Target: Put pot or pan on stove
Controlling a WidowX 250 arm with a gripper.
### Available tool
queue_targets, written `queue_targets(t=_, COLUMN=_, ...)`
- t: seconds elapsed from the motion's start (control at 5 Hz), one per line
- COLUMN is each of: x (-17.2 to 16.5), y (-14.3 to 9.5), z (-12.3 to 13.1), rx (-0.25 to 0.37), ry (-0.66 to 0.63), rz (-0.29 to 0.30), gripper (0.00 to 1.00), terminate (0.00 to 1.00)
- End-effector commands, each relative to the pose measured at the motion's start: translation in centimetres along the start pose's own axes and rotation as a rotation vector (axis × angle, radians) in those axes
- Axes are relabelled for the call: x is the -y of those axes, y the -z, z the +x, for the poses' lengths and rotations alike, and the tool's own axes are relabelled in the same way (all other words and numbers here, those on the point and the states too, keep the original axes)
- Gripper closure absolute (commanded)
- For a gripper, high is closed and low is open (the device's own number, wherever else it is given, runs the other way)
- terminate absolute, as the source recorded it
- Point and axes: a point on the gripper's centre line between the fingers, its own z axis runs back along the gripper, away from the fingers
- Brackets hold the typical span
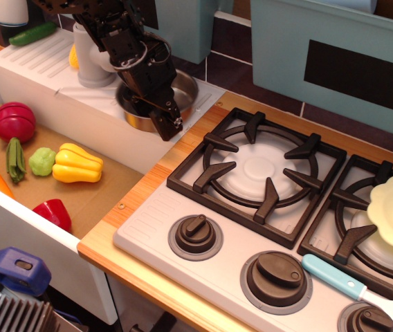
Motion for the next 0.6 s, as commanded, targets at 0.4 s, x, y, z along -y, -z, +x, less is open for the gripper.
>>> queue_targets(t=0.4, x=3.7, y=-3.6, z=3.0, rx=-0.048, ry=-0.092, rz=0.047, gripper=1.0, terminate=0.0)
